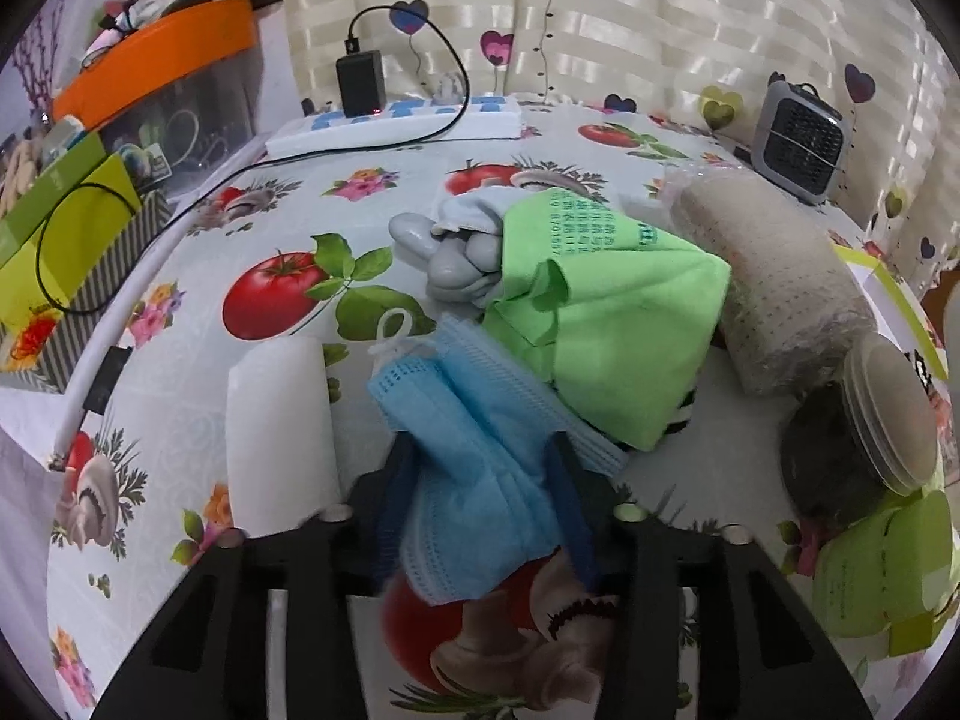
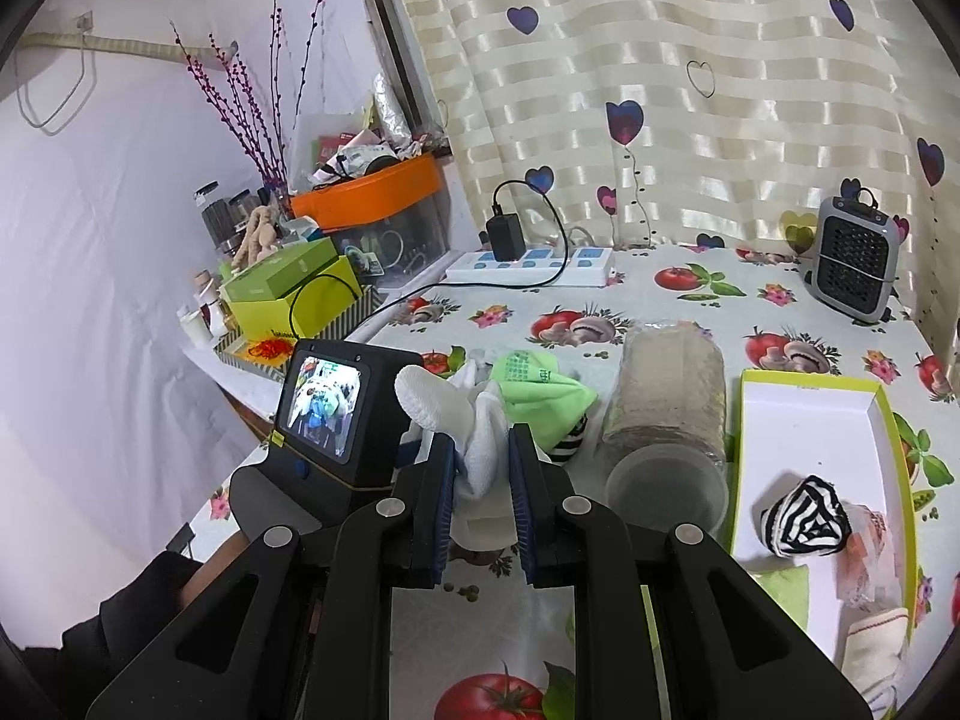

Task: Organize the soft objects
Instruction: 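Carry the white glove with the right tool to the box while the left tool carries the blue mask, then lower the white glove into the box and open the right tool, then lower the blue face mask into the box and open the left tool, then withdraw both open tools from the box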

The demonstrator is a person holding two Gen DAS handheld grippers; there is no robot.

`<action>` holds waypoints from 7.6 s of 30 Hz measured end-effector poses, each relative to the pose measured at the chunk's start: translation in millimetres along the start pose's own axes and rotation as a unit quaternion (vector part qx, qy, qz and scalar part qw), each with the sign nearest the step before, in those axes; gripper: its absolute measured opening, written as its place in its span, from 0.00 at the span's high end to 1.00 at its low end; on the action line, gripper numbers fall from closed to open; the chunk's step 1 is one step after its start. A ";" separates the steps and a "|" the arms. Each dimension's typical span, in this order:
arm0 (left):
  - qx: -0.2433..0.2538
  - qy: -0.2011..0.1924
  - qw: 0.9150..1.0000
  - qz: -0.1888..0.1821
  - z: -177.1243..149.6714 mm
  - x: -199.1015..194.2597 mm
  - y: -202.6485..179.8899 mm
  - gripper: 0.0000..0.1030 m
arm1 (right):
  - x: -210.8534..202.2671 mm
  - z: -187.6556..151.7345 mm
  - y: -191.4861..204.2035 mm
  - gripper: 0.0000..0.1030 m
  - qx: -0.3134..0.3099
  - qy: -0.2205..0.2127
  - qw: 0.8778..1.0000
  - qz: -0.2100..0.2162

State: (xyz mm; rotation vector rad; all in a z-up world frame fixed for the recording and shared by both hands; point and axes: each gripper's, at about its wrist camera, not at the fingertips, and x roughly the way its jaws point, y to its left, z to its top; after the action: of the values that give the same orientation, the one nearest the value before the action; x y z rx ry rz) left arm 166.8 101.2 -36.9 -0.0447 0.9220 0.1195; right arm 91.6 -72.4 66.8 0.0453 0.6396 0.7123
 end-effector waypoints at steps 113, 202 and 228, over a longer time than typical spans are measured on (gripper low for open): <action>0.087 -0.014 0.971 -0.224 29.7 -67.8 -220.7 0.73 | -65.3 -41.1 -193.7 0.65 0.122 0.001 0.980 -0.157; -0.025 -0.089 0.979 -0.184 -28.6 -172.3 -72.1 0.64 | -100.9 -38.0 -65.9 0.65 0.022 -0.022 0.997 -0.076; -0.077 -0.077 0.981 -0.162 -43.0 -154.5 -11.9 0.64 | -65.2 -32.0 -23.0 0.65 -0.025 0.009 0.999 -0.033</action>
State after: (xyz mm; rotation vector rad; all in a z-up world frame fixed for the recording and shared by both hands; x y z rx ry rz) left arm 41.8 72.6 60.1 -0.3241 0.7379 -0.1085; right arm 49.8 -136.0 69.9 -0.0278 0.6378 0.6642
